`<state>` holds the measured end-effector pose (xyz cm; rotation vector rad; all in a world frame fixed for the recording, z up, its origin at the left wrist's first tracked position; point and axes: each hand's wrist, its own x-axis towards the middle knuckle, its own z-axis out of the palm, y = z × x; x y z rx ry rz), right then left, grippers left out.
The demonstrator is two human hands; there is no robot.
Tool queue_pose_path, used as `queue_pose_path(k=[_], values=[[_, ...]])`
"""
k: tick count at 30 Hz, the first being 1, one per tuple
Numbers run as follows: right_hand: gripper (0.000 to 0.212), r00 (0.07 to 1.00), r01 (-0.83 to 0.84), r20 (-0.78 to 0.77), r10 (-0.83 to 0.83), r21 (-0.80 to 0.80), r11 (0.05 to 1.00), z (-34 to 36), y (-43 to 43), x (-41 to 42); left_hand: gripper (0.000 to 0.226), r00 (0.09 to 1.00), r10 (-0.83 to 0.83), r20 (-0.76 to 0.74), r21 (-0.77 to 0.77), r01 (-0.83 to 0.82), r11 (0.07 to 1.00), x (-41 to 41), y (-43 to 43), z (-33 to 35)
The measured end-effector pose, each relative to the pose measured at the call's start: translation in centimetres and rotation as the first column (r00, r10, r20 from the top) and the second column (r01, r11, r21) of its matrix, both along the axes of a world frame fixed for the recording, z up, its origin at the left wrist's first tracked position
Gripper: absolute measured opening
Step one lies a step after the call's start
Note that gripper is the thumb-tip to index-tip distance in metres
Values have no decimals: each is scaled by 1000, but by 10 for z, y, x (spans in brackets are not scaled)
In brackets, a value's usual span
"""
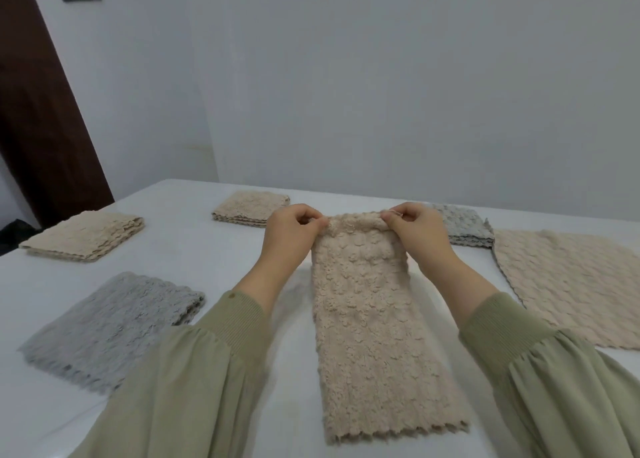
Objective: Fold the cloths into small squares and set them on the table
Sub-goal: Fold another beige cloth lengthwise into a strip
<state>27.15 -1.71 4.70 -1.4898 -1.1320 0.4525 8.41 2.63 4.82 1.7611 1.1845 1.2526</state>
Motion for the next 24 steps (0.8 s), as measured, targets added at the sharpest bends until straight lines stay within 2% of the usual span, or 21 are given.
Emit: queue_pose_path(k=[3,10,15,19,22,24], values=[[18,996,-27,-77,34,81,996,37,-10,-7,12,997,24,70,48,-28,998,-8,-10,36],[16,992,-103,-49,118,246,964,109,-48,-24,17,986,-3,169,148,-22,989,-34,-40,105],[12,991,-95,-56,118,315,944,135,-69,-33,14,981,-37,192,220,-6,976,-45,-65,138],[15,989,-42,-122,90,350,936,150,-82,-37,11,971,-70,227,227,17,974,-52,-76,150],[16,969,-109,-171,176,340,934,157,-94,-40,14,957,-79,278,226,15,974,-52,-83,153],[23,958,-175,-179,225,259,950,156,-100,-42,15,961,-79,265,238,14,971,-49,-88,154]])
